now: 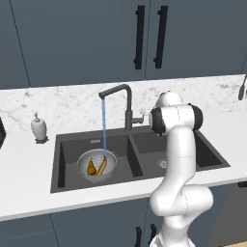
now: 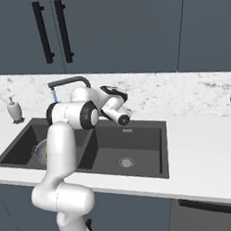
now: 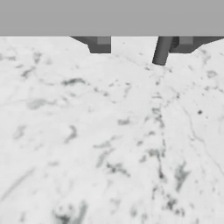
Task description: Put the colander in the sink, put the banana, pear in the colander, and turn on the sink faucet and pour water over the colander.
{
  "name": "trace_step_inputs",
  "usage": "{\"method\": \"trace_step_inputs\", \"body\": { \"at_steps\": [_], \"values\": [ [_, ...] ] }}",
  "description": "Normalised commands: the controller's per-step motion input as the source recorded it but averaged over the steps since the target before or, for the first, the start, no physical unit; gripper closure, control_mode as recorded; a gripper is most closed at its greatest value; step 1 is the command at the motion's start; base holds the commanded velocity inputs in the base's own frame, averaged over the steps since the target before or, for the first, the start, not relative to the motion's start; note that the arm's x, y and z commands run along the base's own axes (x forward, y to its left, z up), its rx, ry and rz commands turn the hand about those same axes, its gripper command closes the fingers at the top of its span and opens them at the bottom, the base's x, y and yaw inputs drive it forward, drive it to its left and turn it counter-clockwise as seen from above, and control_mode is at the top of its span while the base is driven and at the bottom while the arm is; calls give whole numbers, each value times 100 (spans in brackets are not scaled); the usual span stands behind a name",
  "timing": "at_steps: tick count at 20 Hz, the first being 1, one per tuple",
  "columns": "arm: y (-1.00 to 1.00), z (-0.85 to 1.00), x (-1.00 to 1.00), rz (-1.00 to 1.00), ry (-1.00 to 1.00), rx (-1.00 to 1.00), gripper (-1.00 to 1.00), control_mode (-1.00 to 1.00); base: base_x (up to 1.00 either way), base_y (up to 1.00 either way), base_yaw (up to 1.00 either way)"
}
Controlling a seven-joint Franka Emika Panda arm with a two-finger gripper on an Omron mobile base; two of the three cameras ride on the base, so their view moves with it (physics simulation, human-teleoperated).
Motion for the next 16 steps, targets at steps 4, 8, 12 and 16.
{"method": "trace_step_inputs", "body": {
  "at_steps": [4, 8, 12, 16],
  "values": [
    [-71, -29, 0, -4, 5, 1, 100, -100, 0, 0, 0],
    [-65, -10, -23, -2, 2, 5, 100, -100, 0, 0, 0],
    [-46, 25, -71, -1, -11, 11, 100, -100, 0, 0, 0],
    [-26, 49, -86, 0, -20, 13, 100, -100, 0, 0, 0]
  ]
}}
